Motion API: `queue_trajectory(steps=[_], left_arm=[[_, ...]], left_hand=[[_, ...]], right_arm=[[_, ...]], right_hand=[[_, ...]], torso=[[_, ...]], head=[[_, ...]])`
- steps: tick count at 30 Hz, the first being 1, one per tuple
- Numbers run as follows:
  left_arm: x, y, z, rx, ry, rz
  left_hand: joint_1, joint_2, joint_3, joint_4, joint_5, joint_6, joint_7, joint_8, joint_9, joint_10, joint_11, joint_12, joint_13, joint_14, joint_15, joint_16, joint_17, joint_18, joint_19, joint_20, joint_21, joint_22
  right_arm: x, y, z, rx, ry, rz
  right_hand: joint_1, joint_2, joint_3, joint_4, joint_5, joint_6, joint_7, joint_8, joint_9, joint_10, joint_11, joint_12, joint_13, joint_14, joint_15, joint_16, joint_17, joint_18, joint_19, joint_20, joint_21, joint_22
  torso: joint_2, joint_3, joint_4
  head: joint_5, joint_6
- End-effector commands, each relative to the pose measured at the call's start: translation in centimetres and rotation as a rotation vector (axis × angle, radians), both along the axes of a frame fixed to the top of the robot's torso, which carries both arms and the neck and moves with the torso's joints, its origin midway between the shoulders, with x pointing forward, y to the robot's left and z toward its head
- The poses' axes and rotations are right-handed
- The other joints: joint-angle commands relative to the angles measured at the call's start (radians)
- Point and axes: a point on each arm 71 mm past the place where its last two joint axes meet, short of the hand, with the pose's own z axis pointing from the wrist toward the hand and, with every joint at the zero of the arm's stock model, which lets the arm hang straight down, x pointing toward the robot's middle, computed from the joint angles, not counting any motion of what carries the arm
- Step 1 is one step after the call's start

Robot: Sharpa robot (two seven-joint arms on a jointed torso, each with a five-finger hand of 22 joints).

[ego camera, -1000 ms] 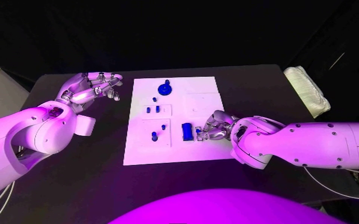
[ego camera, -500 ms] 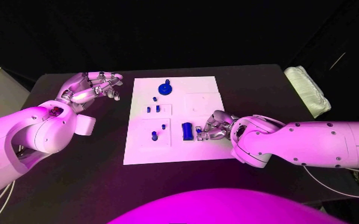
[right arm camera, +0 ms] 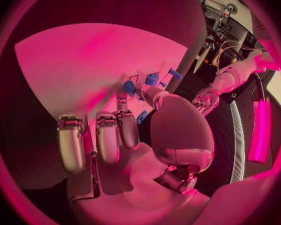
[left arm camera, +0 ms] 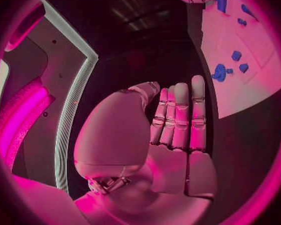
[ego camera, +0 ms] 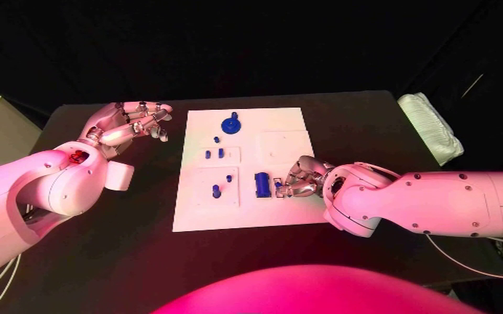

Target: Assemble the parts on the task board

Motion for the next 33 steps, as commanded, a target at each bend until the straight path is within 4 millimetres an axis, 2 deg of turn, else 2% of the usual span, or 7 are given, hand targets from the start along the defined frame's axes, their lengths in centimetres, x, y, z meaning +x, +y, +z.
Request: queue_trajectory(steps=[1, 8, 9, 10, 15, 33], left_arm=[[-0.04, -0.18, 0.1, -0.011, 0.0, -0.012], [-0.06, -0.16, 0.1, -0.01, 0.001, -0.013], [-0.06, -0.16, 0.1, -0.01, 0.001, -0.013], [-0.06, -0.15, 0.1, -0.01, 0.001, -0.012], [-0.07, -0.13, 0.1, -0.01, 0.002, -0.012], [-0.09, -0.03, 0.1, -0.009, 0.003, -0.011]], left_hand=[[0.001, 0.007, 0.0, 0.006, 0.004, -0.002, 0.003, -0.005, -0.001, 0.008, 0.001, -0.003, -0.001, -0.002, 0.005, -0.004, 0.001, 0.013, 0.004, 0.0, -0.005, -0.001], [0.0, 0.008, 0.0, 0.007, 0.004, -0.001, 0.003, -0.004, -0.001, 0.009, 0.001, -0.003, -0.001, -0.002, 0.005, -0.005, 0.001, 0.013, 0.004, 0.0, -0.006, -0.001], [0.0, 0.01, 0.0, 0.009, 0.004, 0.0, 0.003, -0.004, -0.001, 0.009, 0.001, -0.003, -0.002, -0.001, 0.005, -0.005, 0.001, 0.013, 0.004, 0.0, -0.006, -0.001], [0.0, 0.01, 0.0, 0.009, 0.004, 0.0, 0.003, -0.004, -0.001, 0.009, 0.001, -0.003, -0.002, -0.001, 0.005, -0.005, 0.001, 0.013, 0.004, 0.0, -0.006, -0.001], [0.0, 0.01, 0.0, 0.009, 0.004, 0.0, 0.003, -0.004, -0.001, 0.009, 0.001, -0.003, -0.002, -0.001, 0.005, -0.005, 0.001, 0.013, 0.004, 0.0, -0.006, -0.001], [-0.001, 0.011, 0.0, 0.01, 0.005, 0.002, 0.002, -0.003, -0.001, 0.009, 0.0, -0.003, -0.002, -0.001, 0.005, -0.005, 0.001, 0.013, 0.005, 0.0, -0.007, -0.002]], right_arm=[[-0.01, 0.32, 0.15, 0.013, -0.021, 0.012], [0.14, 0.16, 0.1, 0.009, -0.024, 0.001], [0.16, 0.14, 0.09, 0.008, -0.024, 0.0], [0.18, 0.14, 0.08, 0.007, -0.023, 0.0], [0.21, 0.18, 0.03, 0.0, -0.018, 0.003], [0.3, 0.15, 0.1, -0.036, -0.032, 0.005]], right_hand=[[-0.014, 0.001, 0.028, -0.02, -0.003, 0.015, -0.013, 0.007, 0.001, 0.068, -0.007, 0.003, 0.212, 0.104, -0.008, 0.004, 0.263, -0.007, 0.105, -0.009, 0.002, 0.263], [-0.036, 0.024, 0.041, -0.007, -0.012, 0.016, -0.014, 0.01, -0.001, 0.069, -0.008, 0.005, 0.214, 0.104, -0.009, 0.004, 0.263, -0.007, 0.105, -0.011, 0.002, 0.263], [-0.042, 0.03, 0.056, -0.012, -0.039, 0.015, -0.014, 0.011, -0.001, 0.069, -0.008, 0.005, 0.214, 0.104, -0.009, 0.004, 0.263, -0.007, 0.105, -0.011, 0.002, 0.263], [-0.046, 0.031, 0.065, -0.016, -0.051, 0.014, -0.014, 0.011, -0.002, 0.069, -0.008, 0.004, 0.214, 0.104, -0.009, 0.004, 0.263, -0.007, 0.105, -0.011, 0.002, 0.263], [-0.048, 0.029, 0.069, -0.018, -0.055, 0.014, -0.014, 0.012, -0.002, 0.069, -0.009, 0.004, 0.214, 0.104, -0.009, 0.004, 0.263, -0.007, 0.105, -0.011, 0.002, 0.263], [-0.053, 0.033, 0.088, -0.029, -0.051, 0.014, -0.015, 0.014, -0.002, 0.07, -0.01, 0.006, 0.215, 0.104, -0.01, 0.004, 0.263, -0.007, 0.105, -0.012, 0.002, 0.263]], torso=[[0.001, -0.0004, 0.0012], [0.001, -0.0019, 0.0012], [0.0, -0.0019, 0.0014], [0.0, -0.0019, 0.0014], [0.001, -0.0011, 0.0011], [0.001, -0.0008, -0.0002]], head=[[0.0, 0.001], [0.0, -0.003], [0.001, -0.004], [0.001, -0.005], [0.002, -0.004], [0.003, -0.006]])
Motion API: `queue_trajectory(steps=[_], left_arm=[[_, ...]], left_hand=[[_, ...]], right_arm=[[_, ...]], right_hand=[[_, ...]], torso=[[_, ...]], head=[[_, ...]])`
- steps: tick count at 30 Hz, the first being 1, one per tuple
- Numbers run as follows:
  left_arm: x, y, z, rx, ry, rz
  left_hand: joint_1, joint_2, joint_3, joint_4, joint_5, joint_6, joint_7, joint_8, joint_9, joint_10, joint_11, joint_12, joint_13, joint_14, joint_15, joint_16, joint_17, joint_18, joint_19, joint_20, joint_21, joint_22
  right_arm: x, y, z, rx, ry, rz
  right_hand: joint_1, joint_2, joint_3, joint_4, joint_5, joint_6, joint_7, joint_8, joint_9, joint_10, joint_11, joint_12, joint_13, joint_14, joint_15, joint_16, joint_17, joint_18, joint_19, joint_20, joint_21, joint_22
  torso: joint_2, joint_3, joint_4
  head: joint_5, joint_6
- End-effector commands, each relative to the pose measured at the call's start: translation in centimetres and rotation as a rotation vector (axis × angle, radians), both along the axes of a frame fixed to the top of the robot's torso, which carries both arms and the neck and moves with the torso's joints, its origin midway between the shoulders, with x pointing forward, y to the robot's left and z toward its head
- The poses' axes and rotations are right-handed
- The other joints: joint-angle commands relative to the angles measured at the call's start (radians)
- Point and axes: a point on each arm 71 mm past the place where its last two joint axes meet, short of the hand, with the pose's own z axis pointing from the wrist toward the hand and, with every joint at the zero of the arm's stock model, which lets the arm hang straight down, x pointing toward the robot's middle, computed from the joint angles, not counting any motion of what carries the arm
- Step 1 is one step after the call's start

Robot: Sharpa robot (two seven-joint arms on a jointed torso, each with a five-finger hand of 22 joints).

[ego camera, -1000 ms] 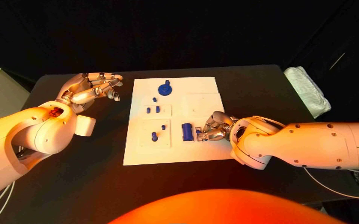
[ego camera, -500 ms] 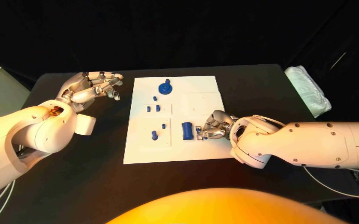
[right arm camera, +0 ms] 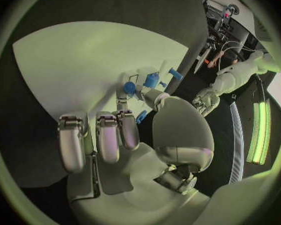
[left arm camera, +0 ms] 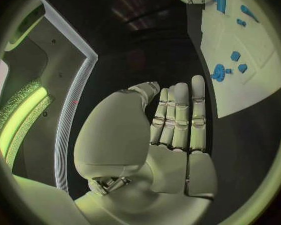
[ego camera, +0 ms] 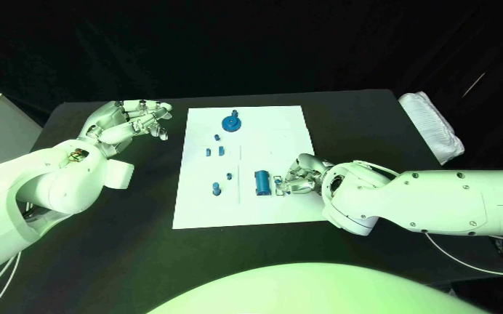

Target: Assemble the parts on the task board

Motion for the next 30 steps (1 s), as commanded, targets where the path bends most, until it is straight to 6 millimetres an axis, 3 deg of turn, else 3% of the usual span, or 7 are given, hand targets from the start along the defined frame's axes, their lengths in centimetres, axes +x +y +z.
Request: queue_trajectory(steps=[1, 20, 25, 30], left_arm=[[-0.07, -0.17, 0.12, -0.011, -0.001, -0.013], [-0.1, -0.11, 0.11, -0.01, 0.002, -0.014], [-0.11, -0.09, 0.12, -0.01, 0.002, -0.013], [-0.12, -0.07, 0.13, -0.009, 0.002, -0.013]], left_hand=[[-0.001, 0.011, 0.0, 0.004, 0.005, 0.002, 0.002, -0.003, -0.001, 0.009, 0.0, -0.003, -0.001, -0.001, 0.005, -0.005, 0.001, 0.013, 0.005, 0.0, -0.003, -0.001], [0.0, 0.012, 0.0, 0.005, 0.005, 0.005, 0.0, -0.001, 0.0, 0.009, 0.0, -0.003, -0.001, -0.002, 0.005, -0.005, 0.001, 0.013, 0.005, 0.0, -0.004, -0.001], [0.0, 0.012, 0.0, 0.005, 0.005, 0.005, 0.0, -0.001, 0.0, 0.009, 0.0, -0.003, -0.001, -0.002, 0.005, -0.005, 0.001, 0.013, 0.005, 0.0, -0.004, -0.001], [0.0, 0.012, 0.0, 0.005, 0.005, 0.005, 0.0, -0.001, 0.0, 0.009, 0.0, -0.003, -0.001, -0.002, 0.005, -0.005, 0.001, 0.013, 0.005, 0.0, -0.004, -0.001]], right_arm=[[0.08, -0.02, 0.16, -0.023, -0.021, 0.009], [0.05, 0.45, 0.24, -0.019, -0.024, 0.019], [0.04, 0.6, 0.13, -0.021, -0.009, 0.028], [-0.01, 0.74, 0.05, -0.022, 0.005, 0.037]], right_hand=[[0.001, 0.008, 0.015, -0.012, 0.008, 0.014, -0.014, 0.003, 0.002, 0.073, -0.007, 0.007, 0.215, 0.104, -0.01, 0.004, 0.263, -0.007, 0.105, -0.004, 0.002, 0.263], [-0.034, 0.009, 0.03, -0.009, 0.009, 0.017, -0.013, 0.007, 0.001, 0.074, -0.006, 0.007, 0.216, 0.104, -0.009, 0.004, 0.263, -0.007, 0.105, -0.004, 0.002, 0.263], [-0.078, -0.019, 0.023, -0.008, -0.009, 0.018, -0.013, 0.008, -0.001, 0.074, -0.005, 0.005, 0.216, 0.104, -0.008, 0.004, 0.263, -0.007, 0.105, -0.004, 0.002, 0.263], [-0.126, -0.055, 0.003, -0.001, -0.056, 0.02, -0.011, 0.008, -0.006, 0.074, -0.004, 0.003, 0.216, 0.104, -0.007, 0.004, 0.263, -0.007, 0.105, -0.003, 0.002, 0.263]], torso=[[0.0, 0.0008, -0.001], [0.001, -0.0001, 0.0012], [0.001, -0.0007, 0.0003], [0.0, 0.0, -0.0001]], head=[[0.001, 0.001], [0.0, 0.001], [0.0, 0.0], [0.0, -0.002]])
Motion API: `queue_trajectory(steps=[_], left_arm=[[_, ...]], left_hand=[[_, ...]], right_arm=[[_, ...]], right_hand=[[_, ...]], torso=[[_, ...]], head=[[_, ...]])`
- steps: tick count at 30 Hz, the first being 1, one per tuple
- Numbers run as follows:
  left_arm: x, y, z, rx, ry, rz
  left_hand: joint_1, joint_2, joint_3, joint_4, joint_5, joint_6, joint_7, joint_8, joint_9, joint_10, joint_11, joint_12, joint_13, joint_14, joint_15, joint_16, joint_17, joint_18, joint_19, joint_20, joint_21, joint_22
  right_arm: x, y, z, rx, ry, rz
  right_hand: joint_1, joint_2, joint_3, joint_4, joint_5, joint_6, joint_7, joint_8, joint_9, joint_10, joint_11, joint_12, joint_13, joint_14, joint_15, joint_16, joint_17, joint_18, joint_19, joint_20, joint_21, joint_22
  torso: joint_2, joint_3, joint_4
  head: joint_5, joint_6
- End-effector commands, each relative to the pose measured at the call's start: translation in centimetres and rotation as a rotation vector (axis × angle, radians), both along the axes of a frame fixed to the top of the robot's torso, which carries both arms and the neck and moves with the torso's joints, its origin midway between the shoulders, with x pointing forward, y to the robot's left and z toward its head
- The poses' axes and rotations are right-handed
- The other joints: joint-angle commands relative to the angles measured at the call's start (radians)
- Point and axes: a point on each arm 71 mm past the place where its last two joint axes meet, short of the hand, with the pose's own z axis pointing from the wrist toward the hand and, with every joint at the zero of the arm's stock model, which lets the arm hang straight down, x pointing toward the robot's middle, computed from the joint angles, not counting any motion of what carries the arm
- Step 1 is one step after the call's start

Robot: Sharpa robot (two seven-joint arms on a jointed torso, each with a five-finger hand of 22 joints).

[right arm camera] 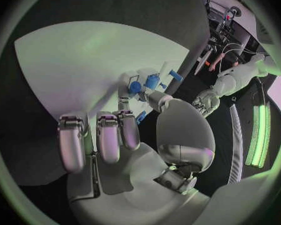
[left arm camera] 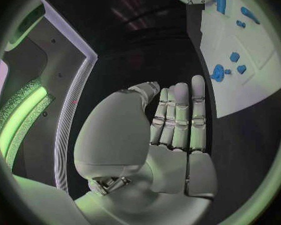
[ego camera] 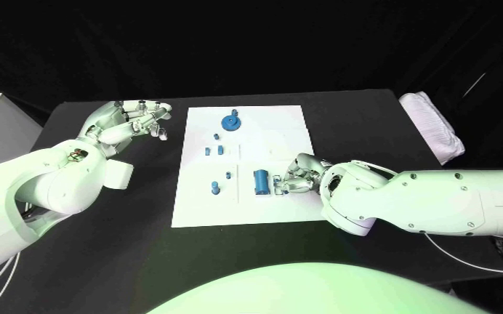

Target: Assemble the parts on the task board

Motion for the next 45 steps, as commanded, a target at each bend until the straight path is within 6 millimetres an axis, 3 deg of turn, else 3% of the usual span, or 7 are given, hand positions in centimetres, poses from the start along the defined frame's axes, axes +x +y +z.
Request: queue_trajectory(steps=[1, 11, 27, 30, 33, 39, 45], left_arm=[[-0.1, -0.2, 0.1, -0.011, 0.0, -0.013], [-0.1, -0.2, 0.1, -0.009, 0.001, -0.012], [-0.1, -0.2, 0.1, -0.009, 0.002, -0.012], [0.0, -0.2, 0.1, -0.008, 0.002, -0.012], [0.0, -0.2, 0.1, -0.008, 0.002, -0.012], [0.0, -0.3, 0.1, -0.009, 0.002, -0.014], [0.0, -0.3, 0.1, -0.009, 0.002, -0.015]], left_hand=[[0.0, 0.012, 0.0, 0.005, 0.005, 0.005, 0.0, -0.001, 0.0, 0.009, 0.0, -0.003, -0.002, -0.002, 0.005, -0.005, 0.001, 0.013, 0.005, 0.0, -0.004, -0.001], [0.0, 0.012, 0.0, 0.005, 0.005, 0.005, 0.0, -0.001, 0.0, 0.009, 0.0, -0.003, -0.002, -0.002, 0.005, -0.005, 0.001, 0.013, 0.005, 0.0, -0.004, -0.001], [0.003, 0.013, -0.001, 0.005, 0.005, 0.007, -0.001, 0.001, 0.001, 0.009, -0.002, -0.002, -0.002, -0.002, 0.003, -0.006, 0.002, 0.014, 0.006, -0.001, -0.005, -0.002], [0.003, 0.013, -0.001, 0.005, 0.005, 0.007, -0.001, 0.001, 0.001, 0.009, -0.002, -0.002, -0.002, -0.002, 0.003, -0.006, 0.002, 0.014, 0.006, -0.001, -0.005, -0.002], [0.003, 0.013, -0.001, 0.005, 0.005, 0.007, -0.001, 0.001, 0.001, 0.009, -0.002, -0.002, -0.002, -0.002, 0.003, -0.006, 0.002, 0.014, 0.006, -0.001, -0.005, -0.002], [0.003, 0.013, -0.001, 0.005, 0.005, 0.007, -0.001, 0.001, 0.001, 0.009, -0.002, -0.002, -0.002, -0.002, 0.003, -0.006, 0.002, 0.014, 0.006, -0.001, -0.005, -0.002], [0.003, 0.013, -0.001, 0.005, 0.005, 0.007, -0.001, 0.001, 0.001, 0.009, -0.002, -0.002, -0.002, -0.002, 0.003, -0.006, 0.002, 0.014, 0.006, -0.001, -0.005, -0.002]], right_arm=[[-0.1, 0.3, 0.0, -0.004, 0.014, 0.028], [-0.1, 0.5, 0.0, 0.003, 0.017, 0.038], [0.0, 0.3, 0.0, 0.005, 0.009, 0.031], [0.1, 0.2, 0.1, 0.01, 0.001, 0.033], [0.1, 0.1, 0.1, 0.01, -0.004, 0.035], [0.5, -0.2, 0.1, 0.008, -0.018, 0.031], [1.1, -0.5, 0.1, 0.006, -0.037, 0.022]], right_hand=[[-0.025, -0.016, -0.013, 0.003, -0.02, 0.004, 0.005, -0.006, -0.004, 0.073, -0.004, -0.002, 0.215, 0.104, -0.007, 0.004, 0.263, -0.007, 0.105, -0.003, 0.002, 0.263], [-0.04, -0.03, -0.022, 0.007, -0.034, 0.004, 0.006, -0.008, -0.007, 0.072, -0.003, -0.006, 0.214, 0.104, -0.006, 0.004, 0.263, -0.007, 0.105, -0.002, 0.002, 0.263], [-0.014, -0.006, 0.003, -0.013, -0.023, 0.004, 0.004, -0.007, -0.01, 0.072, -0.006, -0.006, 0.215, 0.104, -0.008, 0.004, 0.263, -0.007, 0.105, -0.003, 0.002, 0.263], [-0.042, -0.029, -0.021, -0.002, -0.06, 0.005, 0.007, -0.007, -0.013, 0.072, -0.003, -0.006, 0.215, 0.104, -0.006, 0.004, 0.263, -0.007, 0.105, -0.002, 0.002, 0.263], [-0.033, -0.028, -0.028, -0.006, -0.113, 0.006, 0.005, -0.006, -0.016, 0.072, -0.004, -0.006, 0.216, 0.104, -0.006, 0.004, 0.263, -0.007, 0.105, -0.002, 0.002, 0.263], [0.016, -0.033, -0.055, -0.031, -0.117, 0.005, 0.004, -0.002, -0.015, 0.072, -0.004, -0.007, 0.216, 0.104, -0.007, 0.004, 0.263, -0.007, 0.105, -0.003, 0.002, 0.263], [0.019, -0.035, -0.08, -0.025, -0.119, 0.007, 0.005, 0.001, -0.015, 0.073, -0.004, -0.005, 0.217, 0.104, -0.007, 0.004, 0.263, -0.007, 0.105, -0.003, 0.002, 0.263]], torso=[[0.0, 0.0005, -0.0007], [0.0, 0.0012, -0.0013], [0.0, 0.0004, -0.0005], [0.0, 0.0016, -0.001], [0.0, 0.0015, -0.0015], [-0.001, 0.0011, -0.0012], [0.0, 0.0012, -0.0009]], head=[[0.0, -0.002], [0.0, 0.0], [-0.003, 0.001], [-0.003, 0.003], [-0.001, 0.003], [-0.002, 0.004], [-0.003, 0.003]])
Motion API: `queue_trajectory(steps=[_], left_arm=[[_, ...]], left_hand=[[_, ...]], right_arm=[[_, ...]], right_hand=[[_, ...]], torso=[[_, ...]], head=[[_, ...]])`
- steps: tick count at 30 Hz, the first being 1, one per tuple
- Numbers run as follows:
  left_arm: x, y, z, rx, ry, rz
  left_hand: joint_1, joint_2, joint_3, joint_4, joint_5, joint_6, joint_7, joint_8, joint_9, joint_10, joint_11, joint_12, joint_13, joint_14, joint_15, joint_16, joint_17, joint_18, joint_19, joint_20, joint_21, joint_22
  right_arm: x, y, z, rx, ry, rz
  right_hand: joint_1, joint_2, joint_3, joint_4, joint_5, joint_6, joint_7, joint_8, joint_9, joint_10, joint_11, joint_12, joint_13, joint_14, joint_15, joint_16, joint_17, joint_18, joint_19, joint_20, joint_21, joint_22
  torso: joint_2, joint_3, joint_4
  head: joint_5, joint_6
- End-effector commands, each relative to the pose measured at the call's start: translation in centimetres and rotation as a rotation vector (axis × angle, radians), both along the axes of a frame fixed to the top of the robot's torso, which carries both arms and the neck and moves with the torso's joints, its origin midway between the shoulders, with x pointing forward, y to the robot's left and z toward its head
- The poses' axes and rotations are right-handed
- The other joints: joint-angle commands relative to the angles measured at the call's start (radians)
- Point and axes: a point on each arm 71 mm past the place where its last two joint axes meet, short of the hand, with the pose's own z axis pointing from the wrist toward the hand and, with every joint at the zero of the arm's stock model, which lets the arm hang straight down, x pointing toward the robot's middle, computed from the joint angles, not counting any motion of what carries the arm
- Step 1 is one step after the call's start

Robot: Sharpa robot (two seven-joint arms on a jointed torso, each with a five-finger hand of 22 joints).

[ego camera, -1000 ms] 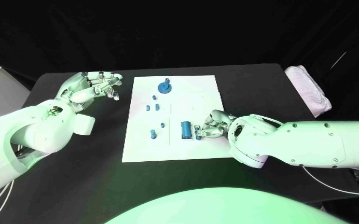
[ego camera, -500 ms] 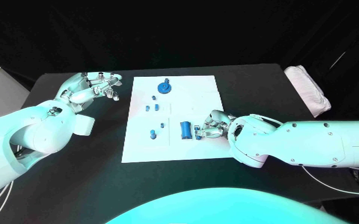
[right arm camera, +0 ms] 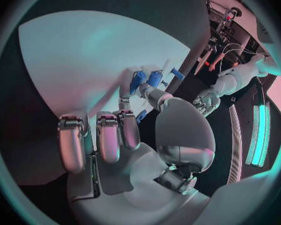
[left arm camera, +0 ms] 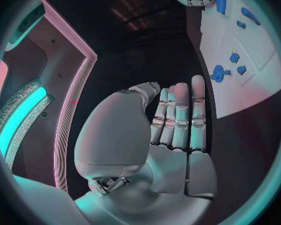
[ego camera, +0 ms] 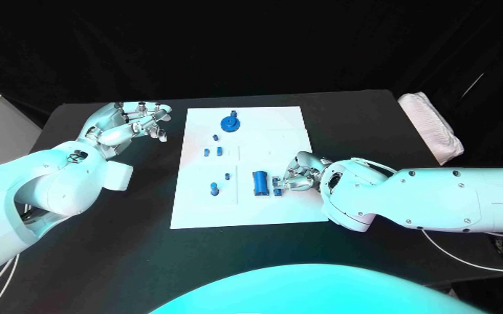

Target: Assemble the parts on the task board

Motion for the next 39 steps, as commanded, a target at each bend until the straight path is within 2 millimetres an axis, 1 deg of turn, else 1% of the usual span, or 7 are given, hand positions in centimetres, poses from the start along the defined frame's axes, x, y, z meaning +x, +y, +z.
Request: queue_trajectory(steps=[1, 16, 22, 25, 30, 32, 39], left_arm=[[0.0, -0.3, 0.1, -0.011, -0.002, -0.014], [0.0, -0.3, 0.1, -0.01, -0.001, -0.015], [0.0, -0.3, 0.1, -0.009, 0.0, -0.014], [0.0, -0.3, 0.1, -0.009, 0.0, -0.014], [0.0, -0.4, 0.1, -0.01, 0.0, -0.015], [0.0, -0.4, 0.1, -0.01, 0.0, -0.015], [0.0, -0.3, 0.1, -0.009, 0.0, -0.014]], left_hand=[[-0.001, 0.008, -0.001, 0.005, 0.005, 0.007, -0.001, 0.001, 0.001, 0.005, 0.002, -0.002, -0.001, -0.002, 0.003, -0.006, 0.001, 0.014, 0.006, -0.001, -0.005, -0.001], [0.0, 0.01, -0.001, 0.006, 0.005, 0.007, -0.001, 0.001, 0.001, 0.006, 0.002, -0.002, -0.001, -0.002, 0.003, -0.007, 0.001, 0.014, 0.006, -0.001, -0.006, -0.001], [0.0, 0.01, -0.001, 0.006, 0.005, 0.007, -0.001, 0.001, 0.001, 0.006, 0.002, -0.002, -0.001, -0.002, 0.003, -0.007, 0.001, 0.014, 0.006, -0.001, -0.006, -0.001], [0.0, 0.011, -0.001, 0.007, 0.005, 0.007, -0.001, 0.001, 0.001, 0.006, 0.002, -0.002, -0.002, -0.001, 0.003, -0.007, 0.001, 0.014, 0.006, -0.001, -0.006, -0.001], [0.0, 0.011, -0.001, 0.007, 0.005, 0.007, -0.001, 0.001, 0.001, 0.006, 0.002, -0.002, -0.002, -0.001, 0.003, -0.007, 0.001, 0.014, 0.006, -0.001, -0.006, -0.001], [0.0, 0.011, -0.001, 0.007, 0.005, 0.007, -0.001, 0.001, 0.001, 0.006, 0.002, -0.002, -0.002, -0.001, 0.003, -0.007, 0.001, 0.014, 0.006, -0.001, -0.006, -0.001], [0.0, 0.011, -0.001, 0.007, 0.005, 0.007, -0.001, 0.001, 0.001, 0.006, 0.002, -0.002, -0.002, -0.001, 0.003, -0.007, 0.001, 0.014, 0.006, -0.001, -0.006, -0.001]], right_arm=[[0.4, 0.0, 0.1, 0.008, -0.026, 0.016], [1.5, -0.5, 0.1, -0.004, -0.042, 0.019], [1.5, -0.5, 0.1, 0.001, -0.038, 0.034], [1.5, -0.5, 0.3, 0.016, -0.054, 0.028], [1.5, -0.6, 0.6, 0.063, -0.099, 0.015], [1.4, -0.6, 0.7, 0.075, -0.099, 0.022], [0.8, -0.9, 0.6, 0.087, -0.038, 0.074]], right_hand=[[0.004, -0.002, -0.008, 0.001, -0.003, -0.001, 0.005, 0.004, 0.0, 0.073, -0.004, -0.002, 0.218, 0.104, -0.007, 0.004, 0.263, -0.007, 0.105, -0.003, 0.002, 0.263], [0.035, -0.006, -0.061, 0.004, -0.003, -0.005, 0.005, 0.006, 0.0, 0.072, -0.004, -0.006, 0.217, 0.104, -0.008, 0.004, 0.263, -0.007, 0.105, -0.004, 0.002, 0.263], [0.058, -0.021, -0.105, 0.005, -0.003, -0.008, 0.007, 0.005, -0.002, 0.071, -0.003, -0.01, 0.216, 0.104, -0.007, 0.004, 0.263, -0.007, 0.105, -0.004, 0.002, 0.263], [0.053, -0.026, -0.131, 0.019, -0.003, -0.009, 0.008, 0.005, -0.003, 0.071, -0.002, -0.011, 0.216, 0.104, -0.006, 0.004, 0.263, -0.007, 0.105, -0.004, 0.002, 0.263], [0.044, -0.026, -0.219, 0.077, -0.001, -0.011, 0.007, 0.003, -0.008, 0.068, -0.002, -0.023, 0.213, 0.104, -0.006, 0.004, 0.263, -0.007, 0.105, -0.003, 0.002, 0.263], [0.049, -0.026, -0.229, 0.081, 0.0, -0.012, 0.007, 0.003, -0.008, 0.068, -0.002, -0.023, 0.213, 0.104, -0.006, 0.004, 0.263, -0.007, 0.105, -0.003, 0.002, 0.263], [0.147, -0.029, -0.28, 0.07, -0.001, -0.017, 0.009, 0.0, -0.014, 0.066, 0.0, -0.028, 0.212, 0.104, -0.004, 0.004, 0.263, -0.007, 0.105, -0.002, 0.002, 0.263]], torso=[[0.0, 0.0, 0.0003], [0.0, -0.0005, 0.0], [-0.001, -0.0009, -0.0001], [0.0, -0.0009, -0.0006], [-0.001, -0.0004, -0.0008], [0.0, 0.0003, 0.0006], [0.0, -0.0002, 0.0002]], head=[[0.0, -0.001], [-0.001, -0.004], [-0.002, -0.004], [-0.002, -0.002], [-0.002, -0.002], [-0.003, -0.001], [-0.001, -0.004]])
